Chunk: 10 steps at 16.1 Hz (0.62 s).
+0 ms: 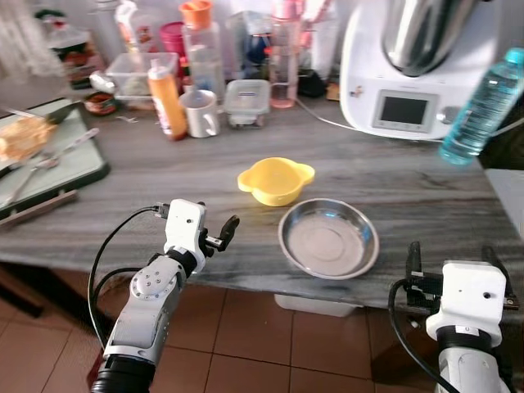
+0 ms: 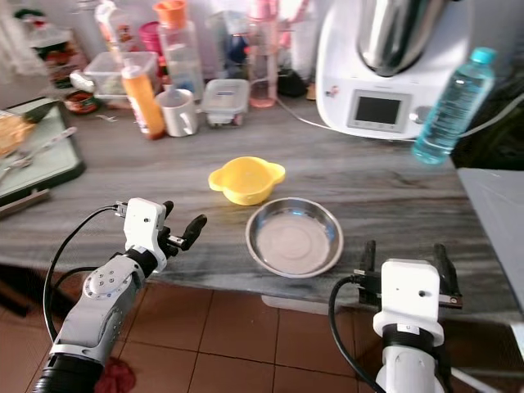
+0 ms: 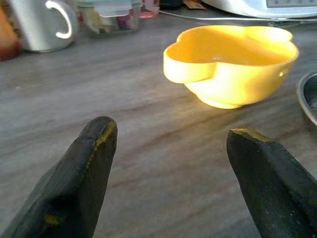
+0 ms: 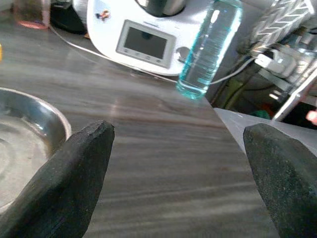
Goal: Setting the table
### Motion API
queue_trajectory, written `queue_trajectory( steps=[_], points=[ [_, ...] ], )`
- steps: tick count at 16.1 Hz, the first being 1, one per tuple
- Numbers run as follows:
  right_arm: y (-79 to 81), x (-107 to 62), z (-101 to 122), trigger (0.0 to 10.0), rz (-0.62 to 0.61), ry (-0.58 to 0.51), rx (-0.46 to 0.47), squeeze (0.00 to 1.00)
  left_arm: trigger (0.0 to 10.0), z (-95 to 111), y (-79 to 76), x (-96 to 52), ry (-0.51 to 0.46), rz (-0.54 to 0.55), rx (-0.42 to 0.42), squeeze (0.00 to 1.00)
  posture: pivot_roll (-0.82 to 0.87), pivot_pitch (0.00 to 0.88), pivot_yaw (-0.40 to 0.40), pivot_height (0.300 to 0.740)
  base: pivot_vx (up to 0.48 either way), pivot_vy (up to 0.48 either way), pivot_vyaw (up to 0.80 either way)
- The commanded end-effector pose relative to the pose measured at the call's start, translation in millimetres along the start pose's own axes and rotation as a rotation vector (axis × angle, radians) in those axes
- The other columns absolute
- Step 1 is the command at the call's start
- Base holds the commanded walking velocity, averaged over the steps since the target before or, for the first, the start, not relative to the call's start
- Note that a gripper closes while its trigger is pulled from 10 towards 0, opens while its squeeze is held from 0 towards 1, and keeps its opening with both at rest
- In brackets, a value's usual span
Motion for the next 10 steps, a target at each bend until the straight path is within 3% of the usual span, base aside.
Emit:
queue_trajectory(
  steps=[1,6,10],
  points=[
    [-1.4,0.1,-1.9,10.0,-0.011,0.009,-0.004,0.0,10.0,-0.4,2.0,-1.3,0.01,-0.007,0.002,0.0,-0.03,0.076,0.044,0.74,0.0,0.251,-0.66],
    [-1.4,1.1,-2.9,10.0,-0.007,0.008,-0.01,0.0,10.0,-2.2,0.2,-1.5,0.016,-0.015,0.001,0.0,-0.03,0.077,0.045,0.74,0.0,0.251,-0.57],
    [-2.9,3.1,-2.6,10.0,-0.005,0.005,-0.023,0.0,10.0,-4.1,-0.7,-2.0,0.022,-0.016,0.003,0.0,-0.03,0.082,0.036,0.74,0.0,0.127,0.0]
  ],
)
Point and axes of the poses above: a point about 5 cm out from each wrist's last joint towards the gripper, its own x axis pointing out of the wrist towards the gripper, its own z axis along the axis of the wrist's last joint, y = z × x, the point moved 1 cm from there along x, pointing out of the wrist towards the gripper, and after that the axes turned 1 degree about x, right-handed, at the moved point
